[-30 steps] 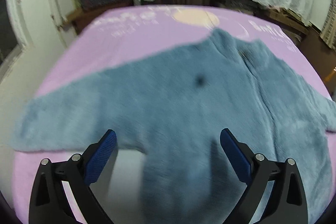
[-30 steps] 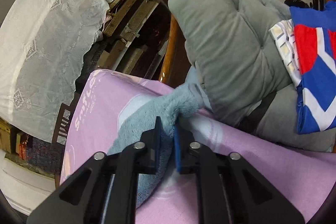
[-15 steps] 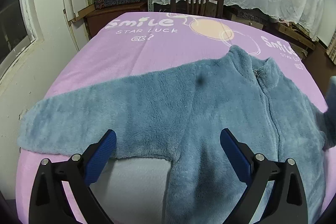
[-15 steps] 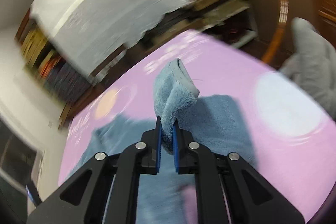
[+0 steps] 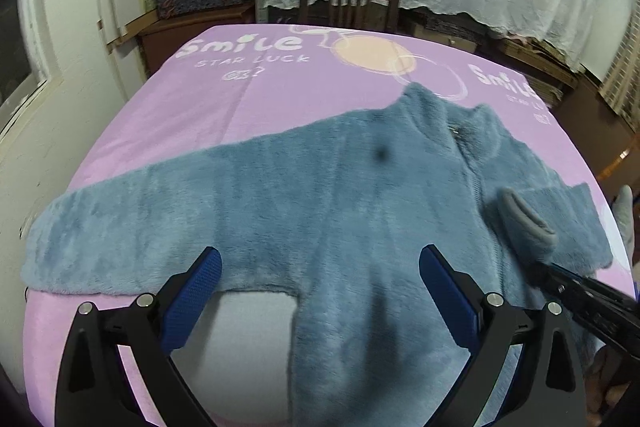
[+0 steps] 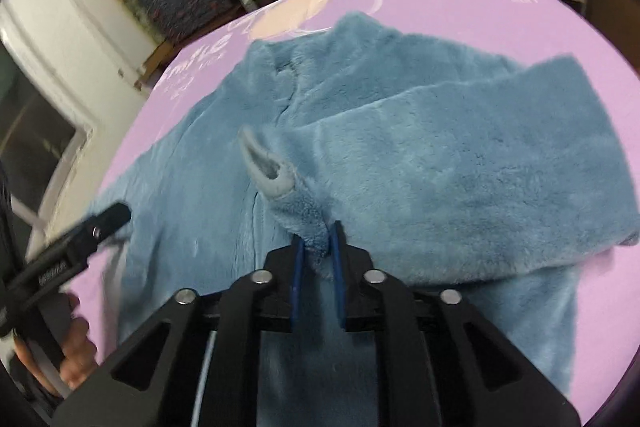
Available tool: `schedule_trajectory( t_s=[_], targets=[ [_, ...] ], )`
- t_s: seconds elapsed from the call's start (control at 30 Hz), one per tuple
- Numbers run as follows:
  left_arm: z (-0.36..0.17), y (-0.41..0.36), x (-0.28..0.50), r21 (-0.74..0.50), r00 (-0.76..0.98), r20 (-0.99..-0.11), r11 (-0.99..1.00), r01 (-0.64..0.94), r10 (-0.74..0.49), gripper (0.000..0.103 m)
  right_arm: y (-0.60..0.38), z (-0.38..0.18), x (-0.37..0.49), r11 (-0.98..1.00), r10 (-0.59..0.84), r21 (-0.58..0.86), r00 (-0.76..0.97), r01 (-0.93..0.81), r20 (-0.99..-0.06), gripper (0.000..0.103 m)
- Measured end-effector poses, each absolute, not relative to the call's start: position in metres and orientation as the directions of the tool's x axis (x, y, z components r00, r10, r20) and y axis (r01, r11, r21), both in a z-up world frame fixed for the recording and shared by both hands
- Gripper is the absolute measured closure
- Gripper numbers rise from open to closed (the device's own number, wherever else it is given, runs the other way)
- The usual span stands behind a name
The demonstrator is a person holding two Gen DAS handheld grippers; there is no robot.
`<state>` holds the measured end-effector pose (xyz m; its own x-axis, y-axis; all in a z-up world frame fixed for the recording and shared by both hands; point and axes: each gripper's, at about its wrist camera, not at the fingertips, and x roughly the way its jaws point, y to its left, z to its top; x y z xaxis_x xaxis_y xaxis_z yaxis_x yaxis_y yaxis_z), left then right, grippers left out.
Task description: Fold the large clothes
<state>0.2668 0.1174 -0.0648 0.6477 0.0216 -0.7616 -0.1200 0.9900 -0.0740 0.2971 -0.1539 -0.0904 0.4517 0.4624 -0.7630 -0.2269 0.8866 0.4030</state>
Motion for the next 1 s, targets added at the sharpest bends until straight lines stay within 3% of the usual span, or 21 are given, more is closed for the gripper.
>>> schedule_trajectory(
  t_s=[0.03,0.07,0.27,0.4,0.47,0.57,0.63,0.7,0.73,0.8,1.0],
  targets=[
    [-0.065,0.115,0.266,-0.08,0.647,-0.762,0.991,-0.105,0.007,0.004,-0.16,-0.083,0.291,0.878,0.479,0.413,0.457,-0.244,-0.749,0.059],
    [-0.065,0.112,0.266,-0.094,0.645,-0.764,0.992,-0.084,-0.017,0.003,-0.16,-0.076,0.279,0.878,0.479,0.405,0.479,-0.257,-0.735,0.056],
    [-0.066,0.083,0.271,-0.247,0.573,-0.78,0.965,0.085,-0.25,0.004,-0.22,-0.045,0.245,0.919,0.389,0.332,0.635,-0.214,-0.668,0.056],
    [-0.065,0.047,0.286,-0.285,0.501,-0.798,0.942,0.178,-0.336,0.004,-0.265,-0.043,0.25,0.9,0.397,0.409,0.666,-0.15,-0.631,0.065],
    [-0.067,0.029,0.296,-0.29,0.47,-0.808,0.935,0.206,-0.354,0.01,-0.28,-0.046,0.253,0.883,0.413,0.452,0.675,-0.13,-0.612,0.066],
    [-0.078,0.013,0.313,-0.315,0.422,-0.826,0.927,0.205,-0.374,0.025,-0.298,-0.053,0.258,0.87,0.413,0.483,0.689,-0.104,-0.596,0.066],
    [-0.087,0.005,0.324,-0.35,0.383,-0.832,0.915,0.201,-0.402,0.044,-0.301,-0.058,0.26,0.864,0.413,0.494,0.692,-0.094,-0.592,0.066],
    [-0.092,-0.001,0.33,-0.334,0.383,-0.841,0.923,0.191,-0.383,0.056,-0.311,-0.065,0.262,0.853,0.42,0.515,0.69,-0.08,-0.589,0.066],
    [-0.094,-0.004,0.333,-0.316,0.395,-0.841,0.928,0.198,-0.37,0.074,-0.314,-0.067,0.261,0.85,0.422,0.522,0.691,-0.075,-0.588,0.066],
    [-0.091,-0.003,0.333,-0.324,0.408,-0.831,0.925,0.197,-0.378,0.09,-0.319,-0.07,0.262,0.847,0.418,0.528,0.693,-0.064,-0.587,0.066],
    [-0.046,0.016,0.314,-0.262,0.553,-0.76,0.94,0.219,-0.341,0.091,-0.324,-0.068,0.265,0.856,0.411,0.513,0.688,-0.066,-0.598,0.068]
  ],
)
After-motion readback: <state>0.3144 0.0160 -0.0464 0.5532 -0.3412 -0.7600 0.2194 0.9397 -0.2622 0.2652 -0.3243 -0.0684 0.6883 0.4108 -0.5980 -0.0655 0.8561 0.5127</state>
